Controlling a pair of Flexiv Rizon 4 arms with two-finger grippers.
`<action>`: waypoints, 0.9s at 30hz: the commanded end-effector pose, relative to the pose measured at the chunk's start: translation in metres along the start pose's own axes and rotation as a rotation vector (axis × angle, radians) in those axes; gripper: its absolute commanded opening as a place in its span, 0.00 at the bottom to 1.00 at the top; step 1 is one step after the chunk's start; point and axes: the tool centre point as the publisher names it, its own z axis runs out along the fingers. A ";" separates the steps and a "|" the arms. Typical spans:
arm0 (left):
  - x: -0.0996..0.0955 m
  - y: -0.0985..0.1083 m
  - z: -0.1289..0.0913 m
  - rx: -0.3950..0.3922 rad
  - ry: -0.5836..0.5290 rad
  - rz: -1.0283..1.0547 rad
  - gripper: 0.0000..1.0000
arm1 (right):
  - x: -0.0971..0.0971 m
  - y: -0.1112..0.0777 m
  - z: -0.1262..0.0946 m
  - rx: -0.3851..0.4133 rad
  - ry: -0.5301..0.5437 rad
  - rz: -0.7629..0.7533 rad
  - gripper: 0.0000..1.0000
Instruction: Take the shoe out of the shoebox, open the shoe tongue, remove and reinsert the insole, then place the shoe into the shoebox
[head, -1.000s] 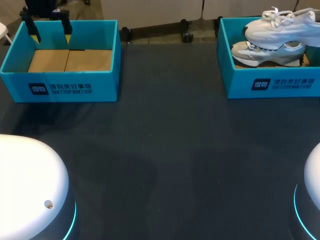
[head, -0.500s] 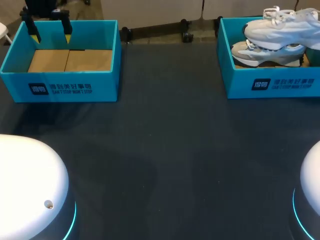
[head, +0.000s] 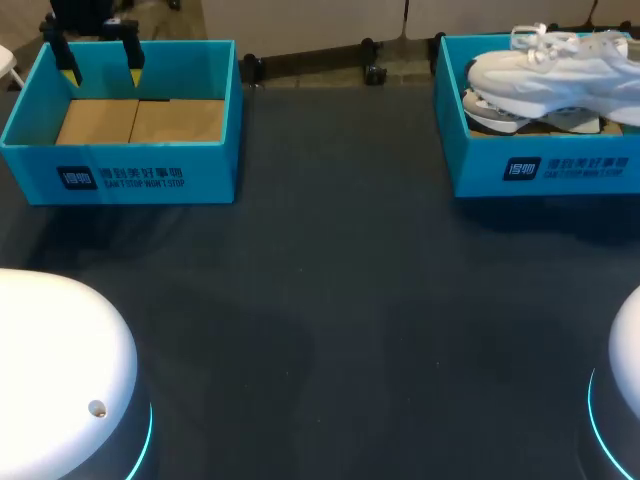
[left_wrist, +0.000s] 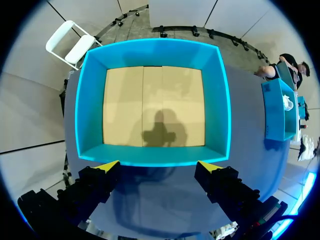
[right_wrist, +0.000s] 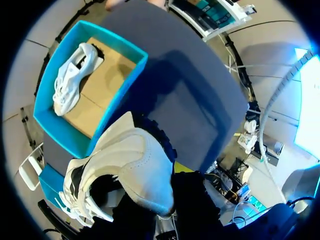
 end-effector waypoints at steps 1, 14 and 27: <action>0.000 0.000 0.000 0.001 0.000 0.001 1.00 | -0.006 -0.047 0.012 -0.143 0.115 0.008 0.00; 0.000 0.000 0.000 0.001 0.000 0.001 1.00 | -0.007 -0.058 0.017 -0.114 0.143 0.019 0.00; 0.000 0.000 0.000 0.001 0.000 0.001 1.00 | -0.009 -0.076 0.036 -0.140 0.134 -0.014 0.00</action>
